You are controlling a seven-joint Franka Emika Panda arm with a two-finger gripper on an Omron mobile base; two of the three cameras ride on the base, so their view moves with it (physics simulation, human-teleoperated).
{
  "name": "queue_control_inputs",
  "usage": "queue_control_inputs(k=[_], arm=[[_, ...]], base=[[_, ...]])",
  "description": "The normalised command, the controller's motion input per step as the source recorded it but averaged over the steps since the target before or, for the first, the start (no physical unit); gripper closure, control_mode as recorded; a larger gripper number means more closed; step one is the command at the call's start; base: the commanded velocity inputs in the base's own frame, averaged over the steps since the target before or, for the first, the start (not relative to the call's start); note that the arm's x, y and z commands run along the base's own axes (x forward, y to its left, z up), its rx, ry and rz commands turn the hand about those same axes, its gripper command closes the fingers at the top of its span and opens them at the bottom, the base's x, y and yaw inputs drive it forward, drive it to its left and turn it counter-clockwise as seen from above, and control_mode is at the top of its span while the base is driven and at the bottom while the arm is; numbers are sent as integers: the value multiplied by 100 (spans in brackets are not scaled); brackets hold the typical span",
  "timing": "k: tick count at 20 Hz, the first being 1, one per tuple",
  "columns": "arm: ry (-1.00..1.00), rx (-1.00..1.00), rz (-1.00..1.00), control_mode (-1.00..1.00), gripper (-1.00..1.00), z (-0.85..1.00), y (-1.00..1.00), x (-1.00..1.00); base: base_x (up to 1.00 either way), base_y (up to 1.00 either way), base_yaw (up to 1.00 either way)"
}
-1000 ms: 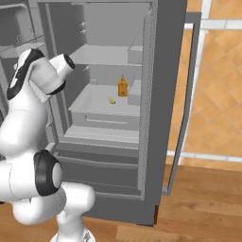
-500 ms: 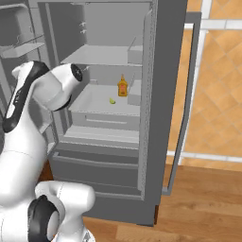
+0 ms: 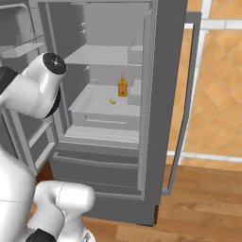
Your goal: Grab a lemon wedge from the fridge and one ice cube from the ice bowl, and put them in the glass of lemonade.
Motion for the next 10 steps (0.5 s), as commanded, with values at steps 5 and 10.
queue_control_inputs(k=[5, 10], arm=[[-4, -55, -1, -100, -100, 60, -50, -61], [-9, -31, -20, -100, -100, -20, -49, -100]], base=[[0, 0, 0], [0, 0, 0]])
